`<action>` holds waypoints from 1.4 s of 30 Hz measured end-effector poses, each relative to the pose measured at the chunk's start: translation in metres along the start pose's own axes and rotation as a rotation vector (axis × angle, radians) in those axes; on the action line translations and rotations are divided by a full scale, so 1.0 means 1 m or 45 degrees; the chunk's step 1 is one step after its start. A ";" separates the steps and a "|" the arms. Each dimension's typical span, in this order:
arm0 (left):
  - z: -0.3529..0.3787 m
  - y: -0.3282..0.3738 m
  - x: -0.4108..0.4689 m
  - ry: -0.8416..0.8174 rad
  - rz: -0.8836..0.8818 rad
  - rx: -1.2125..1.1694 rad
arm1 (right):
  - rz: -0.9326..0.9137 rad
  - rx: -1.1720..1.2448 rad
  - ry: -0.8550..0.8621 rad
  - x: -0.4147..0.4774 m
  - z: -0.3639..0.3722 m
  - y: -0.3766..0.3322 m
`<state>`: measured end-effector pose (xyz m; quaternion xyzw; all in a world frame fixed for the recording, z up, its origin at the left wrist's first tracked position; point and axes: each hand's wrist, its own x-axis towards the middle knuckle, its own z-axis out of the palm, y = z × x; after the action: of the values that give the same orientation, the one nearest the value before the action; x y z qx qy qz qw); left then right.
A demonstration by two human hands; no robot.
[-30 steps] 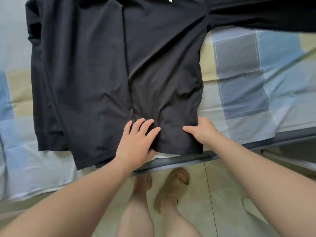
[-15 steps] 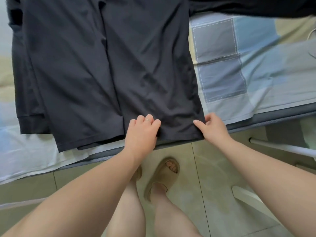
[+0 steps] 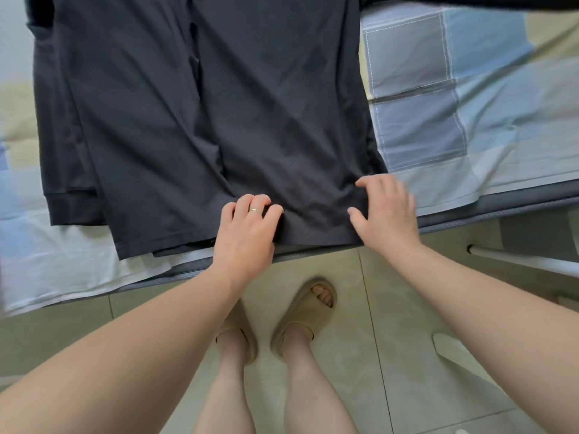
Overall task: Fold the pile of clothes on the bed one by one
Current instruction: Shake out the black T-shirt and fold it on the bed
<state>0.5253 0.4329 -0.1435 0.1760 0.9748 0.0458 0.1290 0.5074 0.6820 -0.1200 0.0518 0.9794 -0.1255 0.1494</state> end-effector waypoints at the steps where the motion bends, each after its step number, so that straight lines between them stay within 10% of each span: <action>1: -0.002 -0.011 -0.006 -0.009 -0.030 0.028 | -0.161 0.020 -0.061 -0.003 0.005 -0.015; 6: -0.005 -0.074 -0.039 -0.031 -0.157 0.082 | -0.524 -0.229 -0.359 -0.013 0.049 -0.079; 15: 0.001 -0.150 -0.061 0.004 0.044 -0.125 | -0.629 -0.092 -0.043 -0.010 0.061 -0.099; 42: -0.041 -0.213 -0.084 -0.533 -0.200 -0.185 | -0.274 -0.687 -0.689 -0.010 0.034 -0.144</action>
<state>0.5199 0.2019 -0.1127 0.0956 0.9317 0.0681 0.3437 0.5060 0.5340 -0.1152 -0.1271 0.9023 0.1123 0.3963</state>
